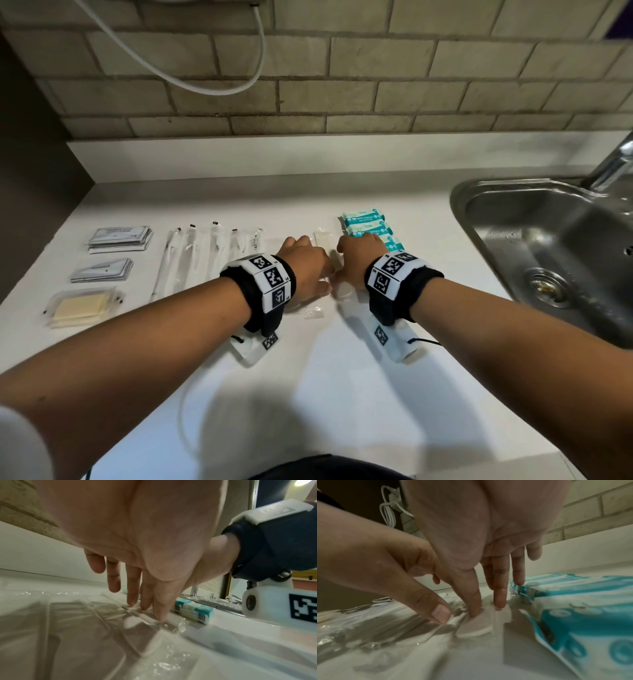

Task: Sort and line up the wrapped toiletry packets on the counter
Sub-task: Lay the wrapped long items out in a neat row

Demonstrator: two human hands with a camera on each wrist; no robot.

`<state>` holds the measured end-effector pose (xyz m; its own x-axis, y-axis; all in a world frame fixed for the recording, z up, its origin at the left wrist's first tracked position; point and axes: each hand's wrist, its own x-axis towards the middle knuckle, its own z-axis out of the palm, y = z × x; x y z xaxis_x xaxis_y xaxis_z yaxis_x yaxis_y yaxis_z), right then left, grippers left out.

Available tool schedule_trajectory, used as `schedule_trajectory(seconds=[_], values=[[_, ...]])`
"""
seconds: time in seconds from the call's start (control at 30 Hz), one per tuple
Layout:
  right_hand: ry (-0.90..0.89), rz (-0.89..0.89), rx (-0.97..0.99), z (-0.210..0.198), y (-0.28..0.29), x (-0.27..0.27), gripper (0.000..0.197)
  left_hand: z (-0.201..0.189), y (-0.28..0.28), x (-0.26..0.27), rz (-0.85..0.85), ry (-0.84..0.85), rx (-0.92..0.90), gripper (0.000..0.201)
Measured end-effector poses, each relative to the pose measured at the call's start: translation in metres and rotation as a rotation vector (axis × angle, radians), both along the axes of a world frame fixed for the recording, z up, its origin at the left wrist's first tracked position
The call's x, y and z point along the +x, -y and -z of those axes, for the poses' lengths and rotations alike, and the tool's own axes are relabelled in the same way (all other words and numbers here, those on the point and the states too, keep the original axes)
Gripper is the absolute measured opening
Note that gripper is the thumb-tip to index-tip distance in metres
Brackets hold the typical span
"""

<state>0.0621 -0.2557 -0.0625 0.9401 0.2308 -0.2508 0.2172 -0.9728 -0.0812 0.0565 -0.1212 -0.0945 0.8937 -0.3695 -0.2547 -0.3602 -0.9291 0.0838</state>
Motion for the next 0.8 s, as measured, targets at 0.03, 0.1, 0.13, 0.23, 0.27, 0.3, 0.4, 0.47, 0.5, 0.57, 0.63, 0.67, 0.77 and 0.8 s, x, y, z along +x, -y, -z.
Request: schedule_trajectory(seconds=[0.03, 0.1, 0.13, 0.23, 0.27, 0.3, 0.4, 0.47, 0.5, 0.57, 0.63, 0.67, 0.77, 0.8], values=[[0.004, 0.009, -0.005, 0.001, -0.001, 0.001, 0.052, 0.001, 0.0, 0.0, -0.017, 0.004, -0.016, 0.026], [0.002, 0.023, -0.029, 0.001, -0.004, 0.003, 0.056, 0.002, -0.003, 0.001, -0.033, 0.041, -0.048, 0.028], [0.002, 0.023, -0.045, 0.001, -0.005, 0.004, 0.057, 0.0, -0.003, 0.001, -0.031, 0.063, -0.051, 0.029], [0.006, 0.015, -0.064, 0.003, -0.01, 0.006, 0.047, -0.003, -0.009, 0.004, -0.051, 0.074, -0.052, 0.03], [0.002, 0.015, -0.067, 0.002, -0.012, 0.006, 0.043, -0.003, -0.01, 0.005, -0.061, 0.059, -0.048, 0.031], [-0.008, 0.018, -0.065, 0.002, -0.013, 0.007, 0.041, -0.004, -0.01, 0.005, -0.067, 0.047, -0.045, 0.032], [-0.049, 0.07, 0.005, -0.003, -0.013, 0.011, 0.038, -0.008, -0.008, 0.006, -0.054, 0.043, -0.039, 0.034], [-0.049, 0.117, 0.11, -0.008, -0.01, 0.018, 0.025, -0.011, -0.004, 0.005, -0.023, 0.057, -0.027, 0.035], [-0.039, 0.143, 0.169, -0.012, -0.007, 0.021, 0.021, -0.011, -0.001, 0.005, -0.017, 0.056, -0.037, 0.039], [0.0, 0.199, 0.272, -0.021, 0.0, 0.025, 0.025, -0.012, 0.006, 0.005, -0.028, 0.051, -0.048, 0.054], [0.05, 0.236, 0.338, -0.03, 0.009, 0.029, 0.028, -0.014, 0.014, 0.006, -0.019, 0.056, -0.003, 0.067], [0.066, 0.251, 0.354, -0.033, 0.015, 0.03, 0.028, -0.014, 0.017, 0.007, -0.006, 0.054, 0.042, 0.07], [0.066, 0.275, 0.347, -0.033, 0.027, 0.033, 0.025, -0.015, 0.023, 0.008, 0.011, 0.03, 0.119, 0.073], [0.064, 0.28, 0.34, -0.031, 0.03, 0.033, 0.025, -0.015, 0.023, 0.009, 0.004, 0.023, 0.114, 0.072]])
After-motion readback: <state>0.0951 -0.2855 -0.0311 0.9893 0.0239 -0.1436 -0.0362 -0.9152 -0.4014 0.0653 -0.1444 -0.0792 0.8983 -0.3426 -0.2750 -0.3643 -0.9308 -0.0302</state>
